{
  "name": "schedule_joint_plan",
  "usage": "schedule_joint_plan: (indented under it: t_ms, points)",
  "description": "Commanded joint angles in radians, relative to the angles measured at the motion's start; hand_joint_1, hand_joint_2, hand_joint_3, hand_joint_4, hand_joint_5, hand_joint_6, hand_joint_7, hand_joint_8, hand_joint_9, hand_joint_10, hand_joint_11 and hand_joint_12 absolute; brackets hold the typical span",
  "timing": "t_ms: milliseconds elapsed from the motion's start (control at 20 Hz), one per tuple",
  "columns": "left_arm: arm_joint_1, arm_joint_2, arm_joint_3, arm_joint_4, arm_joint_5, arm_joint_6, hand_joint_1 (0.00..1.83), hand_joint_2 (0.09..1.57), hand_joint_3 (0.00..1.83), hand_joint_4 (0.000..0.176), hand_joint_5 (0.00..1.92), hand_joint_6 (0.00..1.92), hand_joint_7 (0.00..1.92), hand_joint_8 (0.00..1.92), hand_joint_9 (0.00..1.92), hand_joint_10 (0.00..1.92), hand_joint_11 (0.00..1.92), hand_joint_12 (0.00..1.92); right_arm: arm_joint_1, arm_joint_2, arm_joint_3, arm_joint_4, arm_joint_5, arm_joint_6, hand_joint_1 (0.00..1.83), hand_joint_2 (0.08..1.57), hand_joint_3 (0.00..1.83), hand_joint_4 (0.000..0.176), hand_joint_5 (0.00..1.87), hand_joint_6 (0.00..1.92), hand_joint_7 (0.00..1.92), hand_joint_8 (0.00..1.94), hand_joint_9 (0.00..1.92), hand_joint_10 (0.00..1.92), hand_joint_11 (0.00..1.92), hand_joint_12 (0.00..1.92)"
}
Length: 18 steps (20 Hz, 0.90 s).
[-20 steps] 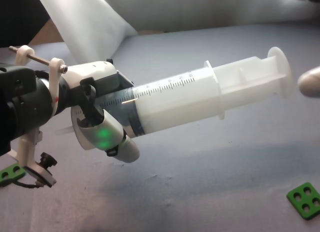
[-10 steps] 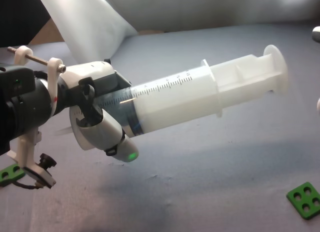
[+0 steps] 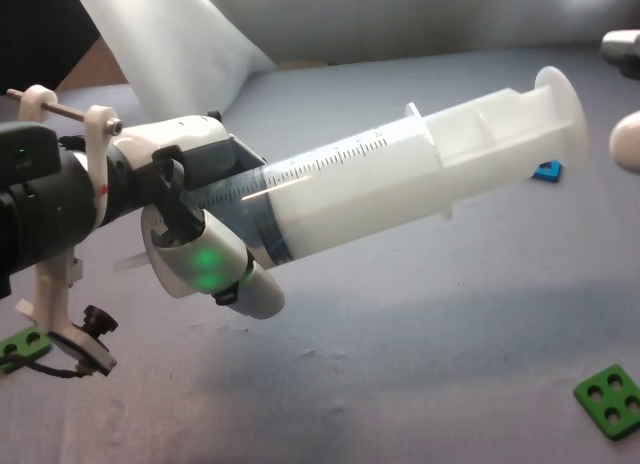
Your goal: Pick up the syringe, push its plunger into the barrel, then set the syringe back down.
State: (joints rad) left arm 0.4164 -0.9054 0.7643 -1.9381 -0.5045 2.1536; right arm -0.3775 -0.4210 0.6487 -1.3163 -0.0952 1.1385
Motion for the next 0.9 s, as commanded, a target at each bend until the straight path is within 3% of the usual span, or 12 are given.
schedule_joint_plan:
  t_ms: [0, 300, 850]
  points:
    - [-0.016, 0.006, -0.001, 0.026, 0.051, -0.018, 1.49, 1.11, 0.0, 0.0, 0.97, 0.88, 0.99, 0.91, 0.93, 1.12, 0.63, 1.6, 0.015, -0.004, 0.002, 0.004, 0.025, 0.022, 0.38, 0.69, 0.0, 0.0, 0.0, 0.0, 0.0, 0.0, 0.0, 0.0, 0.0, 0.0]
    - [-0.009, 0.023, 0.0, 0.03, 0.116, -0.018, 1.49, 1.12, 0.0, 0.0, 0.98, 0.84, 0.97, 0.96, 0.92, 1.15, 0.63, 1.61, 0.043, -0.034, 0.002, 0.004, 0.031, 0.047, 0.22, 0.77, 0.03, 0.0, 0.0, 0.0, 0.0, 0.0, 0.0, 0.0, 0.0, 0.0]
    - [0.003, 0.02, 0.001, 0.038, 0.111, -0.018, 1.49, 1.12, 0.0, 0.0, 0.97, 0.85, 0.98, 0.94, 0.93, 1.13, 0.65, 1.61, 0.008, 0.012, -0.064, 0.004, -0.003, 0.023, 0.21, 0.78, 0.02, 0.0, 0.0, 0.0, 0.0, 0.0, 0.0, 0.0, 0.0, 0.0]
